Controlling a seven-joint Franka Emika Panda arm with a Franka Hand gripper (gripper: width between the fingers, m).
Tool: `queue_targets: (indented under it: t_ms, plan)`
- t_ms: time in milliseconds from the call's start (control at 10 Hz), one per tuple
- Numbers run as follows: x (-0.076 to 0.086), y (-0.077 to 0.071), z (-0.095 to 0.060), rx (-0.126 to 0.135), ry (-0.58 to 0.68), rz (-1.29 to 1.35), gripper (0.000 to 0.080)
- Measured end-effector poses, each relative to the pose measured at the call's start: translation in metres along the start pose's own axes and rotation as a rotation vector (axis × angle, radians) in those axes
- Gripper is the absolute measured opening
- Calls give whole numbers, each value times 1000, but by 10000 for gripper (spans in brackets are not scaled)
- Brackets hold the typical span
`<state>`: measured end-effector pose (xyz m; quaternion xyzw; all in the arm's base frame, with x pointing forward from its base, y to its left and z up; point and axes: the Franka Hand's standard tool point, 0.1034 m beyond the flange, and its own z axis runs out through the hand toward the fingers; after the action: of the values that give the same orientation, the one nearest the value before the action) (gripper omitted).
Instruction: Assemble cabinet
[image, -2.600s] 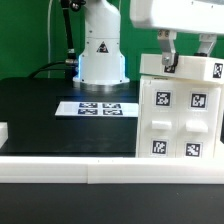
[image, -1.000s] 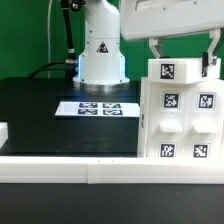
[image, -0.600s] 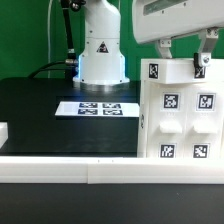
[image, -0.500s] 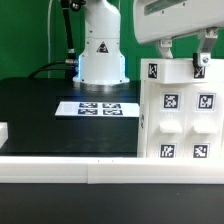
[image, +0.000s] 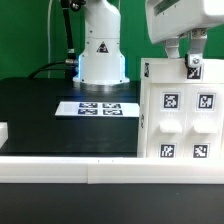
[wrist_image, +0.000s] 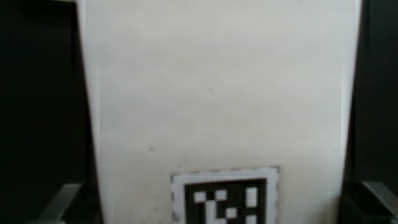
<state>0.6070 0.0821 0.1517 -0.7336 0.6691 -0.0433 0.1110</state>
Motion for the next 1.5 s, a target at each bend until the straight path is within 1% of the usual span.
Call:
queue_targets:
  t_ms: [100, 200, 300, 500, 600, 800, 900, 1000, 1100, 1200, 1300, 1400, 1500]
  plan:
    - [0, 0, 0, 1, -1, -21, 557]
    - [0, -2, -4, 10, -12, -55, 736]
    - [0, -4, -10, 24, -27, -65, 780]
    - [-1, -8, -22, 52, -56, -61, 796]
    - [-2, -10, -25, 60, -65, -55, 798]
    - [-2, -9, -23, 56, -65, -92, 797]
    - [-8, -5, -20, 16, -65, -138, 797]
    - [-10, -6, -20, -11, -54, -299, 797]
    - [-11, -8, -22, -22, -56, -409, 797]
    - [-14, -8, -24, -56, -63, -554, 797]
    - [-17, -10, -26, -67, -74, -654, 797]
    - [-19, -12, -27, -68, -82, -709, 797]
    - [-18, -14, -27, -48, -70, -742, 797]
